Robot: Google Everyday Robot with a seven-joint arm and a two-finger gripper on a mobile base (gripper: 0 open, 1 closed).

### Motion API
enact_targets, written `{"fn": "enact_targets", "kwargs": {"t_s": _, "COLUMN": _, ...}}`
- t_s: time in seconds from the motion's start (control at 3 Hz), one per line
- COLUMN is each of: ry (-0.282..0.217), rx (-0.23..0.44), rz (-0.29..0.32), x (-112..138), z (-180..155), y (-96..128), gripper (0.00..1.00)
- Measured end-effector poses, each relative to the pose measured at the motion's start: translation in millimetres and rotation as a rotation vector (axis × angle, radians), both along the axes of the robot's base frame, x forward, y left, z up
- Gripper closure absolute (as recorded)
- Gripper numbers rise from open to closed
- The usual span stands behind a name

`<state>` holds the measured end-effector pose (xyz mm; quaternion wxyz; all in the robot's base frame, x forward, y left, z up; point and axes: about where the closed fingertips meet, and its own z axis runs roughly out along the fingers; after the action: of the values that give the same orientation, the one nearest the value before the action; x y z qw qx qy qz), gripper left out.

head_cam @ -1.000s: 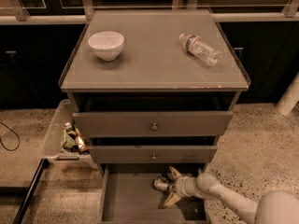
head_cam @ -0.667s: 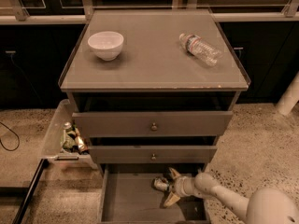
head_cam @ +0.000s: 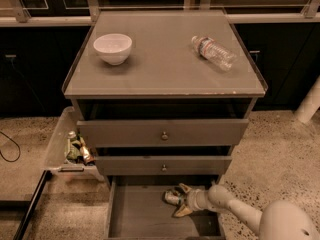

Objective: Pick 7up can from bottom drawer and place on counter

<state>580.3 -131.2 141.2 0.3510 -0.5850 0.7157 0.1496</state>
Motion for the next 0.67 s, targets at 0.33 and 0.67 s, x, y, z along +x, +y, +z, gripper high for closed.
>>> {"fn": "enact_targets", "kwargs": {"t_s": 0.33, "ry": 0.000, "rx": 0.000, "rz": 0.000, "x": 0.0, "z": 0.0, "y": 0.0, "gripper": 0.43}}
{"fn": "enact_targets", "kwargs": {"t_s": 0.67, "ry": 0.000, "rx": 0.000, "rz": 0.000, "x": 0.0, "z": 0.0, "y": 0.0, "gripper": 0.64}}
